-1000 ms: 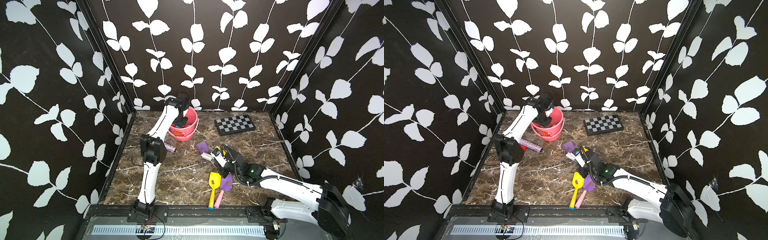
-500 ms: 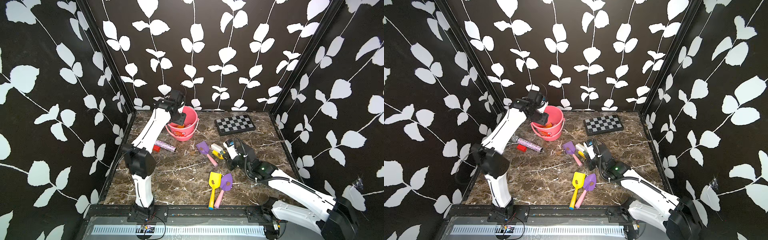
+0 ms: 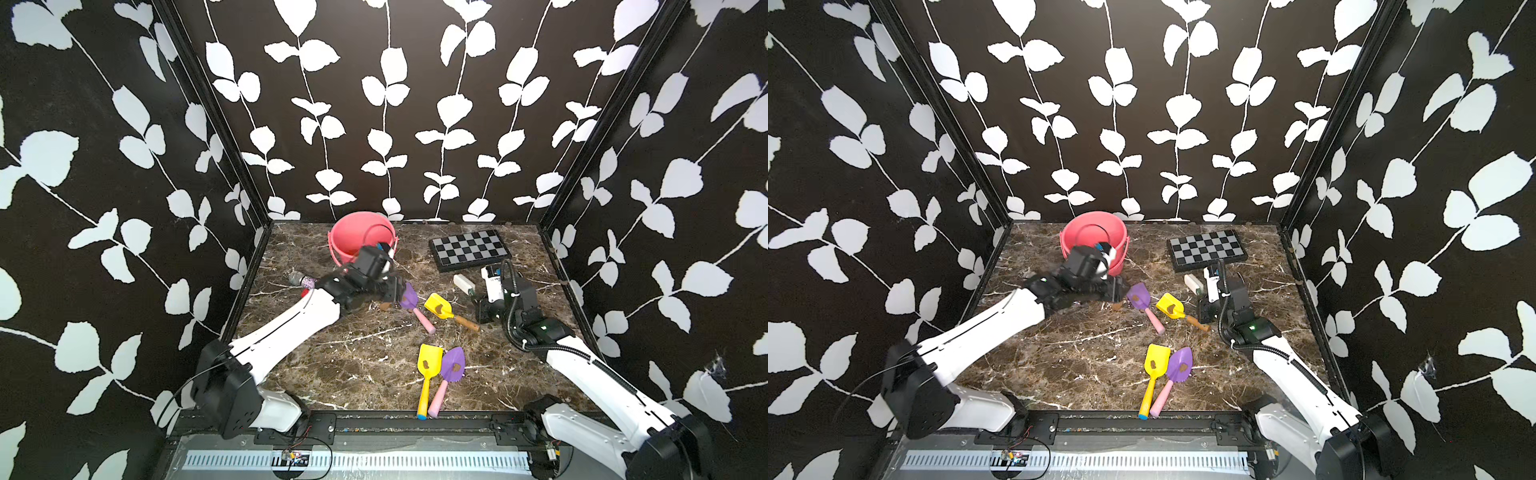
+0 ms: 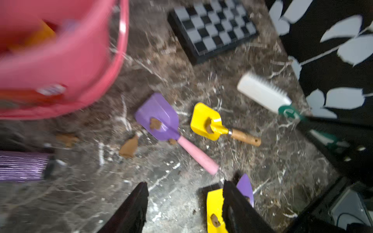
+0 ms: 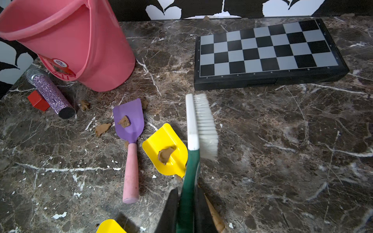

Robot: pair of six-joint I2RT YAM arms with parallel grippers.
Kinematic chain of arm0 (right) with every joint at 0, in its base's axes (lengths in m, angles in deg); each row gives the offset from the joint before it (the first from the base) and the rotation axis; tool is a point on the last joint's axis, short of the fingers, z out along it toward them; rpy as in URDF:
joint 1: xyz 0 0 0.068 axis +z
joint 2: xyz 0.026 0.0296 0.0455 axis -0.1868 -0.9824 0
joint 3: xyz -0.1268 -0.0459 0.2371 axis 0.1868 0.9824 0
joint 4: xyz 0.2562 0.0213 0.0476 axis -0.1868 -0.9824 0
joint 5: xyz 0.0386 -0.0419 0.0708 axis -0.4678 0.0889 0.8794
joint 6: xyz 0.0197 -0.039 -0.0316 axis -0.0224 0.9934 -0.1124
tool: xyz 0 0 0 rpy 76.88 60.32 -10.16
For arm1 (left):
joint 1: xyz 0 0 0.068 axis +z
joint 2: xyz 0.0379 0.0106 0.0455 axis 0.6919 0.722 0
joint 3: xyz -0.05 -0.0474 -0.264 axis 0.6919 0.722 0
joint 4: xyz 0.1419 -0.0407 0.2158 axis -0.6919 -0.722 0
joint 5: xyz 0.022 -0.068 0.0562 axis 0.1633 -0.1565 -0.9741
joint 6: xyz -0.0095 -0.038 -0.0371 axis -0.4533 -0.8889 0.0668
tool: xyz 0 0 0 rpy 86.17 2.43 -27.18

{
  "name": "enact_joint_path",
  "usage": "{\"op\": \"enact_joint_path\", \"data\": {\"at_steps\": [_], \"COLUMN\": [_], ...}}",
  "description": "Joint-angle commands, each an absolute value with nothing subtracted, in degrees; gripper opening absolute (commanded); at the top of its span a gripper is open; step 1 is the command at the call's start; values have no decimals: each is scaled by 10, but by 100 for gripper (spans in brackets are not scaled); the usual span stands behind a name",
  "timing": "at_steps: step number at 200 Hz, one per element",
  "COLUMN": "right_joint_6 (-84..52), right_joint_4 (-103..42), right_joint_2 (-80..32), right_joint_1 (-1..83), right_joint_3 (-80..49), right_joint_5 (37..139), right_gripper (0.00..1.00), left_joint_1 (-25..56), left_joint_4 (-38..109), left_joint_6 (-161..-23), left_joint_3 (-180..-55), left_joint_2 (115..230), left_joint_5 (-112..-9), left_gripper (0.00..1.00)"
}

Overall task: Brush the soil off the hand trowel and place it into the bucket
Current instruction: Place the hand trowel in the bucket, then pick up the hand trowel from the center of the board.

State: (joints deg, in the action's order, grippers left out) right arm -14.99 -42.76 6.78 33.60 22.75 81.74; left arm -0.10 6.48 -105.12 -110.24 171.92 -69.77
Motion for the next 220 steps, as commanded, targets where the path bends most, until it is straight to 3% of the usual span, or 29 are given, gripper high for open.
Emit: {"op": "enact_joint_path", "data": {"at_steps": [1,109,169,220], "right_joint_6": [-156,-168,-180,-189], "right_joint_4": [-404,-376,-363,-353], "right_joint_2": [93,121,120,115], "right_joint_1": [332,331,330,331], "right_joint_3": [228,271,282,287], "right_joint_5": [817,834,843,851], "right_gripper": [0,0,0,0], "left_joint_1": [-45,-90,-90,-85], "left_joint_4": [138,197,156,108], "left_joint_6": [-1122,-1147,-1113,-1067], "left_joint_3": [-1082,-1122,-1127,-1102], "left_joint_2": [1754,1956,1965,1927], "left_joint_5": [-717,-691,-719,-772], "left_gripper": [63,66,67,59]}}
